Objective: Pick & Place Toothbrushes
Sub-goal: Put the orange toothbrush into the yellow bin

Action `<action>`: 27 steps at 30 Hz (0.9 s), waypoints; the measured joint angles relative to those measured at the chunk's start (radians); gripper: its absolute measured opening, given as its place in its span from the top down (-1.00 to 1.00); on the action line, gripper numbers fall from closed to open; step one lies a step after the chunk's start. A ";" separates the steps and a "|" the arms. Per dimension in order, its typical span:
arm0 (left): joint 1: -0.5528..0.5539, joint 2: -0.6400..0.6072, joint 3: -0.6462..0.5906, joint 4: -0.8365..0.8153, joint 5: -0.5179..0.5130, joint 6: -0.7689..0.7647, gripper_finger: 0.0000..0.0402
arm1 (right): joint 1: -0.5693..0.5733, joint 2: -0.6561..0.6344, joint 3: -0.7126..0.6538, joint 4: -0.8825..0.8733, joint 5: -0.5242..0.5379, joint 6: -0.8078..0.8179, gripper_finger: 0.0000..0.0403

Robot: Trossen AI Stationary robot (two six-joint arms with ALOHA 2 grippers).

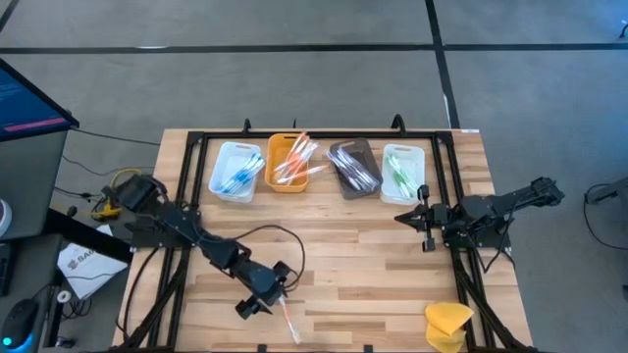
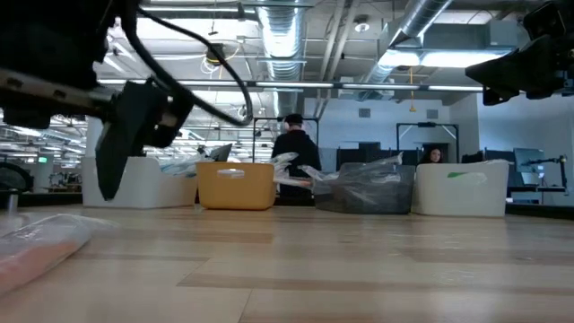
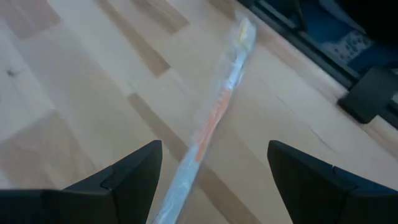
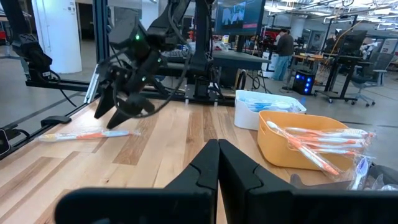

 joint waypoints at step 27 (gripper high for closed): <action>0.066 0.117 0.005 0.029 0.027 -0.025 -0.42 | 0.000 0.000 0.000 0.000 0.000 0.000 1.00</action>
